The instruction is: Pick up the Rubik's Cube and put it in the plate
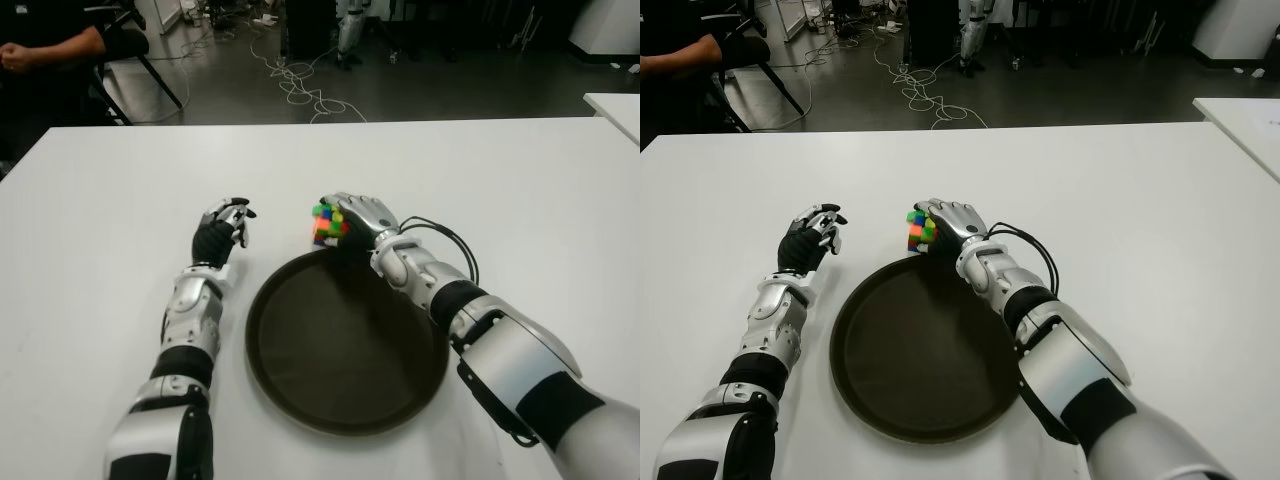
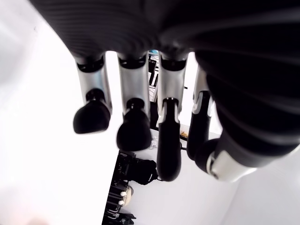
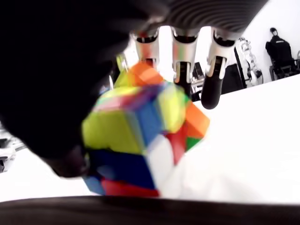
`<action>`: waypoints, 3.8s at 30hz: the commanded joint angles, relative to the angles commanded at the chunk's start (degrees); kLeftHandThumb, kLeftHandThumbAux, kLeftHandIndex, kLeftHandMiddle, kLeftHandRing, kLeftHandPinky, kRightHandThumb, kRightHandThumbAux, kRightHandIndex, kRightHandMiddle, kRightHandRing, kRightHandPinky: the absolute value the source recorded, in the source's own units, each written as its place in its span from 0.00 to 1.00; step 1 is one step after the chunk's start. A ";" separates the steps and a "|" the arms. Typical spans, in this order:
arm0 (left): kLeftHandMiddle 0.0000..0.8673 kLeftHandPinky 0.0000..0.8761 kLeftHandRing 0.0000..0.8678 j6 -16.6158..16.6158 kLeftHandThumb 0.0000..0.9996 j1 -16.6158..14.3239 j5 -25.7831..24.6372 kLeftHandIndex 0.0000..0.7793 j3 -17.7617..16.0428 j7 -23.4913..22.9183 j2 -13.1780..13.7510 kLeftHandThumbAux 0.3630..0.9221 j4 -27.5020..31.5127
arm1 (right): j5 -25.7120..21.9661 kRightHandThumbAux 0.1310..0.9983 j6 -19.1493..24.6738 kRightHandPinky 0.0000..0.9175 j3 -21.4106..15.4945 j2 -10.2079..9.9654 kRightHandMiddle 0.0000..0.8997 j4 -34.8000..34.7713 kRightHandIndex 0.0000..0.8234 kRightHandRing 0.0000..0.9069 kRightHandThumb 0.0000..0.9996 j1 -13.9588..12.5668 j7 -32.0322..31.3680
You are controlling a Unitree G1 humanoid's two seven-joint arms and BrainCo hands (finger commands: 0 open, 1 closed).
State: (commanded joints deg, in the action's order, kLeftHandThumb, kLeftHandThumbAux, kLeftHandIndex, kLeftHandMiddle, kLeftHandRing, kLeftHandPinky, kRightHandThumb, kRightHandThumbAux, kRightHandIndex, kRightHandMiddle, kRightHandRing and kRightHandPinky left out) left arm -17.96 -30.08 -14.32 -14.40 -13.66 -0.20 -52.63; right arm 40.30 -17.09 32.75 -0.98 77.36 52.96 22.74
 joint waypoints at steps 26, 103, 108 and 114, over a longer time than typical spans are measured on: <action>0.64 0.91 0.90 -0.53 0.85 -0.04 -0.03 0.55 -0.07 -0.56 0.05 0.53 -0.47 | 0.27 0.62 0.23 0.51 0.22 -0.04 0.53 0.00 0.45 0.56 0.94 -0.09 0.99; 0.63 0.91 0.88 0.29 0.86 -1.22 0.13 0.54 -0.71 0.99 -0.15 0.53 -1.31 | -12.85 0.65 -29.28 0.71 -9.61 22.78 0.61 -40.13 0.46 0.70 0.83 -23.28 -7.25; 0.63 0.91 0.88 0.19 0.86 -1.37 0.12 0.54 -0.76 1.14 -0.02 0.53 -1.69 | -15.13 0.65 -27.75 0.70 -10.63 23.79 0.60 -41.94 0.45 0.69 0.83 -25.26 -15.61; 0.64 0.91 0.88 -0.38 0.86 -1.19 0.45 0.55 -0.54 0.87 0.39 0.52 -2.00 | -17.12 0.65 -26.94 0.71 -11.47 23.94 0.61 -43.07 0.46 0.71 0.83 -27.33 -21.67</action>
State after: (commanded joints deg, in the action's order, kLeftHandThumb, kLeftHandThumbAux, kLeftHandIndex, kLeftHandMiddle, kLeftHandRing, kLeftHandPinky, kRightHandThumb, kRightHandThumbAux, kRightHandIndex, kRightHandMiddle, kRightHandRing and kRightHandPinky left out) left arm -18.34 -31.27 -13.88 -14.94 -12.78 0.19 -54.63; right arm 23.18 -44.03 21.28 22.96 34.28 25.64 1.07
